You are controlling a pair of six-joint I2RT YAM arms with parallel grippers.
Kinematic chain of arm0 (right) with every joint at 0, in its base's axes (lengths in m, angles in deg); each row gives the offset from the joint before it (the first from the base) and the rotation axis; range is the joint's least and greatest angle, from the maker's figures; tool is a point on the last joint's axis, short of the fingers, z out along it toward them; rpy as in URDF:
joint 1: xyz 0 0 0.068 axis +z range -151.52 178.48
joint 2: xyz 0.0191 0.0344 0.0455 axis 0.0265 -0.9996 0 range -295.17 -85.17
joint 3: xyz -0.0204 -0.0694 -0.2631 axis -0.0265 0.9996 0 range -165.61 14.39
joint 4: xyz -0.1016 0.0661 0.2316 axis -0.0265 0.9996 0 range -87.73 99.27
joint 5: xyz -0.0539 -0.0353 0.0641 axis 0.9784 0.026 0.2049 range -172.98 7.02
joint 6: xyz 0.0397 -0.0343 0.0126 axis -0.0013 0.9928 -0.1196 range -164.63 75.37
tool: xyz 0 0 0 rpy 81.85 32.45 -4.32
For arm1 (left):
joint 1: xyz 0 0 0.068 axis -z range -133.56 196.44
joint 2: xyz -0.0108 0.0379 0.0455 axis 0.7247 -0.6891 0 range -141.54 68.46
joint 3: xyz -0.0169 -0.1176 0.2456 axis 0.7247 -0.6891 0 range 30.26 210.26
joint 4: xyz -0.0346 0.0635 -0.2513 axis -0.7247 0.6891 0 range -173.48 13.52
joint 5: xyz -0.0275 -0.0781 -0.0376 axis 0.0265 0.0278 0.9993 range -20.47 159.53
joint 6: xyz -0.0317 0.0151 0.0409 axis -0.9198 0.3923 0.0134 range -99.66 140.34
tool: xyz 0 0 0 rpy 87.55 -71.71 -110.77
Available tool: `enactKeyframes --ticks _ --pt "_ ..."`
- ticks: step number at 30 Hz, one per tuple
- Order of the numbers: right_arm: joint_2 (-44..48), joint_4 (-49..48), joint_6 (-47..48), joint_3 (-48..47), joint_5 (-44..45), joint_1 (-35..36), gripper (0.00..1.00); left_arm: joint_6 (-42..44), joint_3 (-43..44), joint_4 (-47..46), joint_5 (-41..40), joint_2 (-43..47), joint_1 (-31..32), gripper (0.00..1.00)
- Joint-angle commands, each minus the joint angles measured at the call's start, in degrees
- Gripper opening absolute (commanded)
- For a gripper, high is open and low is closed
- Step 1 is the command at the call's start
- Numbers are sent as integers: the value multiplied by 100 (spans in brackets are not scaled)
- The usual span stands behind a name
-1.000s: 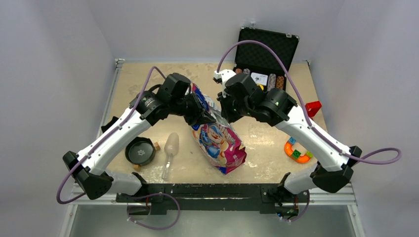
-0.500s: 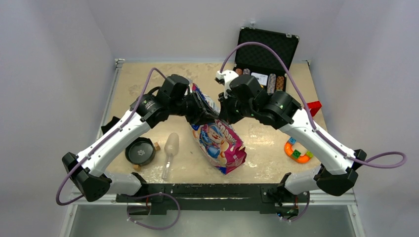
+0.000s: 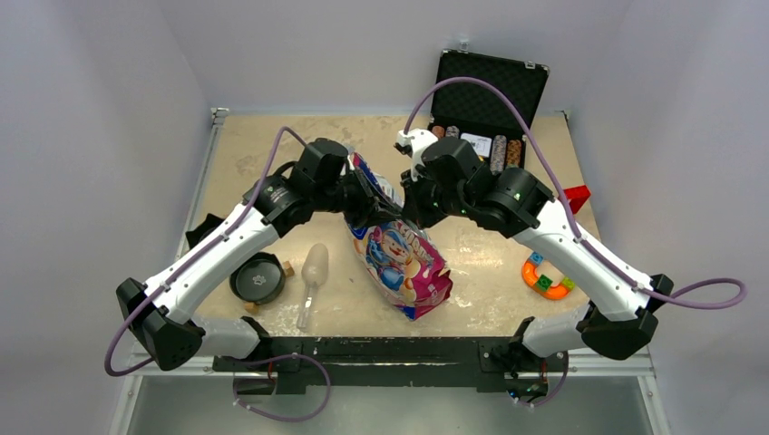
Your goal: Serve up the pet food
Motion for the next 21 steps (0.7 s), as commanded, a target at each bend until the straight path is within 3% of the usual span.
enactKeyframes --ticks 1,5,15,16,18,21 --pt "34 215 66 105 116 160 0 56 32 -187 18 104 -21 1" --pt "-57 236 107 157 311 382 12 -130 -134 -250 182 246 -23 0" --pt "-494 680 -373 -170 1391 490 21 -254 -235 51 221 571 -32 0" --pt "-583 780 -413 -270 1430 490 20 -258 -274 71 242 580 -30 0" --pt "-732 931 -464 -467 1405 490 1 -285 -347 98 248 623 -28 0" --pt "-795 1162 -797 -679 1706 490 0 -237 -353 463 110 706 -35 0"
